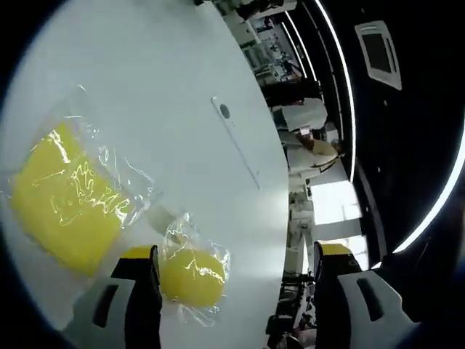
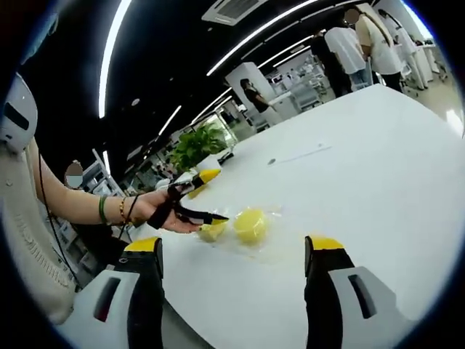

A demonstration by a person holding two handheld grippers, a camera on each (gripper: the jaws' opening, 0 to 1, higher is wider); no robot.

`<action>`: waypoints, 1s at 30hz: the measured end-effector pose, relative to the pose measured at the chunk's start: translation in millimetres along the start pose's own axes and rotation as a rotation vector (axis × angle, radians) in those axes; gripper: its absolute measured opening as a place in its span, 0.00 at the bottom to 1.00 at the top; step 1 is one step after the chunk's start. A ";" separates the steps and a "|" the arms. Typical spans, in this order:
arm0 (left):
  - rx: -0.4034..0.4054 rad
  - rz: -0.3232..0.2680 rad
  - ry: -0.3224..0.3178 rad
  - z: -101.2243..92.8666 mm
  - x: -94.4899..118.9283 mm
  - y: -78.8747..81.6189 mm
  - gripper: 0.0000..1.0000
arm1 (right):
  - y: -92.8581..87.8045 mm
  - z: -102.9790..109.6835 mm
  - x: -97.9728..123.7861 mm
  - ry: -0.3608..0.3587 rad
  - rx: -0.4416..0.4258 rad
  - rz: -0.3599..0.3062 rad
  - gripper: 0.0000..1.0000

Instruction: Compare the silicone blocks by pressing each to a similar depth, holding the contact briefly, and releasing to observe deformation and rebound differences across the visible hardness samples.

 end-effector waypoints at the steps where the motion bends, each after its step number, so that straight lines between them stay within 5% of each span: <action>1: -0.004 0.005 0.009 1.9 -4.0 0.9 0.88 | 0.3 -2.4 -1.7 0.000 -0.006 0.000 0.74; 15: 0.005 0.051 0.051 8.6 -25.7 -19.6 0.84 | -4.0 -20.3 -9.4 -0.009 -0.035 0.015 0.71; 22: -0.009 0.074 0.094 15.2 -32.8 -15.0 0.63 | -6.0 -25.3 -9.2 -0.012 -0.054 0.016 0.70; 30: -0.184 0.147 0.238 31.4 -45.5 -10.1 0.32 | -4.7 -30.4 -10.7 -0.013 -0.063 -0.003 0.67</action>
Point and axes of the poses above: the point that each gripper's makers call its tool centre point, and the gripper's own axes: x roughly backward along the fingers, z roughly to its left, y roughly out of its top, the point moved 5 cm from there along x, roughly backward along the fingers, and after that the axes turned 4 degrees about z, right-handed, at the moved point
